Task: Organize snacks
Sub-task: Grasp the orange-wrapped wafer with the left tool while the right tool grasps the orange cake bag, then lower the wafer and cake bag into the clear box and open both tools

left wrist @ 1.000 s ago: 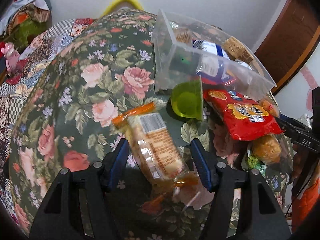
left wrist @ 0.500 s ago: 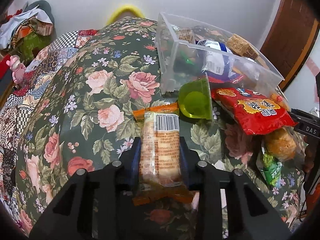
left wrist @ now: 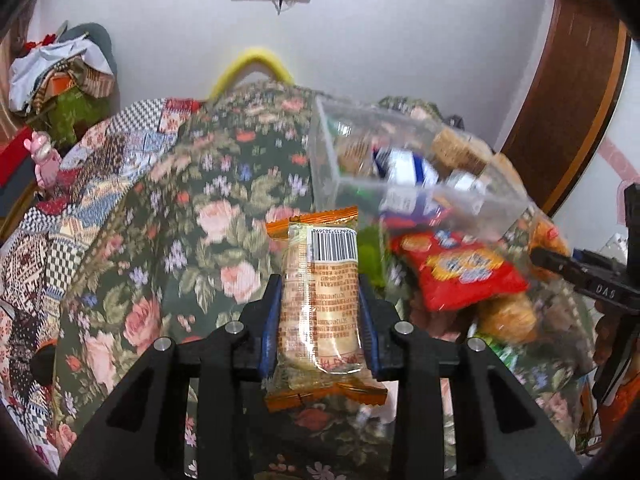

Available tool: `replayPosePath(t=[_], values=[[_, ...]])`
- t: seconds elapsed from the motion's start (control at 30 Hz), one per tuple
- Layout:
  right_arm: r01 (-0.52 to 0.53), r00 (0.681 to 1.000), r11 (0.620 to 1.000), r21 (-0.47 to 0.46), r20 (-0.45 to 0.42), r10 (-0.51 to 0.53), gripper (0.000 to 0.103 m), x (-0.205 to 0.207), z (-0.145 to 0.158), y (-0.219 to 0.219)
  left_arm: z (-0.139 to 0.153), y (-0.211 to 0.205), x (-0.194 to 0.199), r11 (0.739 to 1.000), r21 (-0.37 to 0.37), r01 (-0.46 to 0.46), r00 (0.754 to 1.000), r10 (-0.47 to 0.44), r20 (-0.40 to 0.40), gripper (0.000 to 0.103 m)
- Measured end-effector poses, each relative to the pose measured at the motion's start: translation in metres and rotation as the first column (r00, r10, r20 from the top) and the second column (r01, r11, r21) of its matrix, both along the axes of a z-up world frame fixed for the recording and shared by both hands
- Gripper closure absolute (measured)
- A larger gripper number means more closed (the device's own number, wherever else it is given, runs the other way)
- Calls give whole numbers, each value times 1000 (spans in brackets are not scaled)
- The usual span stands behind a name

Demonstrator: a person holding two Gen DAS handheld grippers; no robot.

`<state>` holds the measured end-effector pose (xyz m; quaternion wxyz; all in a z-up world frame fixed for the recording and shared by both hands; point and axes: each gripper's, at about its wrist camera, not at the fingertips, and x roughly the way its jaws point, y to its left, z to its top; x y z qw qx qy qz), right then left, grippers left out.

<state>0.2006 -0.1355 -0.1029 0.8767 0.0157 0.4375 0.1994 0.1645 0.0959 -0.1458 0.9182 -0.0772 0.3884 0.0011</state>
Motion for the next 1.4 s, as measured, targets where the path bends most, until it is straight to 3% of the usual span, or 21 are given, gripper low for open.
replayPosePath(t=[0.23, 0.67, 0.87, 1.1, 1.4], values=[[9, 997, 1000, 19, 71, -10, 50, 7, 21, 2, 33, -7, 13, 1000, -12, 19, 996, -18, 86, 68], [26, 984, 999, 46, 178, -34, 50, 39, 44, 12, 64, -30, 69, 997, -5, 74, 984, -72, 163, 68], [41, 984, 999, 28, 173, -45, 50, 59, 37, 18, 55, -38, 101, 996, 2, 87, 986, -86, 141, 68], [53, 993, 998, 20, 105, -54, 49, 80, 16, 21, 33, -44, 130, 996, 4, 93, 991, -93, 98, 68], [27, 991, 999, -44, 133, -21, 48, 79, 18, 33, 13, -38, 151, 998, -10, 65, 997, -65, 45, 68]])
